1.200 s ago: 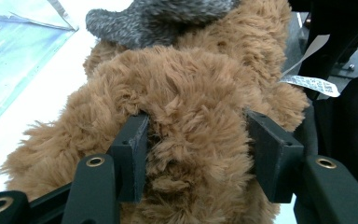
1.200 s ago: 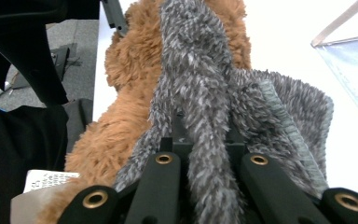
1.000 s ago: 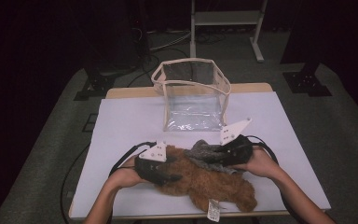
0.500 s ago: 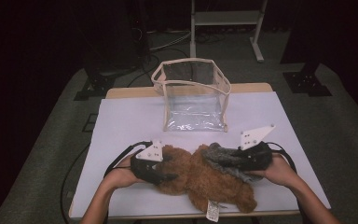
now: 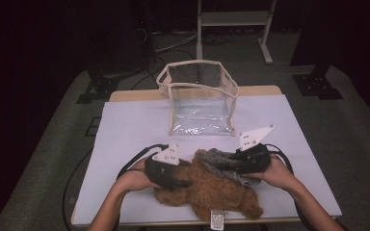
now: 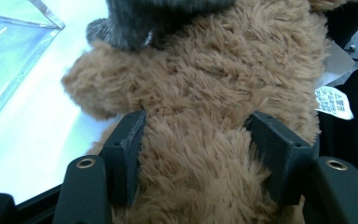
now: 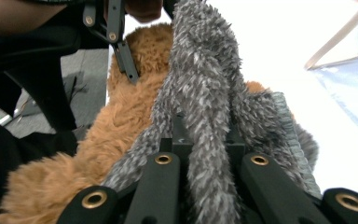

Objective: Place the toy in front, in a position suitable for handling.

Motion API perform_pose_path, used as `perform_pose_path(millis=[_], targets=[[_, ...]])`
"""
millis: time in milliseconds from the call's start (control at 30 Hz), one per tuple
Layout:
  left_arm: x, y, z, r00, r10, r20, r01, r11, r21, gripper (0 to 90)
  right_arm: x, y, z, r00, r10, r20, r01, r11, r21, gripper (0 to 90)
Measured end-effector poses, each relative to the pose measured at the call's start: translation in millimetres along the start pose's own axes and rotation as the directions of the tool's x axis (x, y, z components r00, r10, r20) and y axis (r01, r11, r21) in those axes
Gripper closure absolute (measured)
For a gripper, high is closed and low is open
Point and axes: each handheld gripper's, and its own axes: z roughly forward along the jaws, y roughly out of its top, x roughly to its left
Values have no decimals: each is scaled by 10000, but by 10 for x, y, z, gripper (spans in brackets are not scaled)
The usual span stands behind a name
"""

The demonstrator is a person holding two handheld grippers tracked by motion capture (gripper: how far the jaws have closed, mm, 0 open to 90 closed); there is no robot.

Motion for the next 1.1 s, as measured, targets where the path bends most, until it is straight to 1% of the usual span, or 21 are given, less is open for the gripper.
perform_pose_path(millis=[67,100,167,200,300,333,400,467,500,567,600,633,667,733,767,867,967,1000,1033,1067,1100], targets=[[-20,-2,0,9999,63,-84,-63,10000,-13,402,-9,-42,-12,10000,70,-4,-70,10000,52,810],[-21,2,9,9999,102,-95,-101,9999,2,406,-25,-49,-31,9999,84,115,-84,9999,62,809],[-29,23,37,9998,203,-49,-203,9997,95,411,-28,-4,-31,9997,10,228,-14,9999,171,809],[-35,30,50,9997,245,-27,-245,9997,96,414,-23,68,7,9993,-197,310,189,9994,276,809],[-56,29,54,9994,350,54,-351,9992,167,419,-31,234,184,9985,-550,78,545,9972,514,809],[-66,16,45,9995,325,34,-325,9994,143,420,-45,264,270,9988,-487,-59,490,9965,678,810],[-80,-16,31,9995,298,67,-298,9996,5,425,-94,242,327,9992,-387,-126,397,9953,885,810],[-90,-31,29,9995,312,103,-311,9995,-107,425,-167,158,283,9999,-114,52,110,9963,854,810],[-92,-29,33,9994,330,107,-329,9994,-107,425,-196,120,243,9997,-31,247,8,9958,919,809],[-97,-10,48,9992,392,101,-391,9992,-63,425,-222,93,169,9994,153,314,-175,9974,697,809],[-100,2,53,9989,452,93,-452,9990,3,425,-212,115,157,9994,108,332,-129,9978,651,809],[-106,13,57,9987,493,104,-493,9988,61,425,-201,153,167,9995,-27,308,7,9979,642,809],[-115,23,59,9983,563,117,-564,9984,97,425,-186,202,194,9997,-42,227,29,9982,595,809],[-131,25,59,9982,585,104,-586,9982,119,425,-180,305,298,9994,-339,25,337,9972,664,809],[-135,20,56,9979,638,125,-639,9979,101,425,-181,325,339,9994,-344,-41,346,9968,727,809],[-150,-4,42,9979,627,137,-628,9980,59,425,-236,291,448,9997,-186,-132,199,9942,1060,809],[-158,-13,42,9979,623,154,-623,9981,-7,424,-351,148,379,9996,226,171,-243,9941,1060,809],[-157,-14,43,9981,603,159,-602,9982,-38,424,-370,115,341,9987,446,245,-467,9942,966,809],[-150,-14,42,9981,595,169,-595,9982,-43,424,-377,98,302,9982,571,188,-584,9951,796,808],[-147,-14,43,9982,568,186,-568,9984,-37,424,-358,103,259,9981,605,107,-610,9965,579,808],[-141,-12,42,9982,568,183,-568,9984,-17,423,-336,114,235,9985,549,59,-552,9973,492,808]])
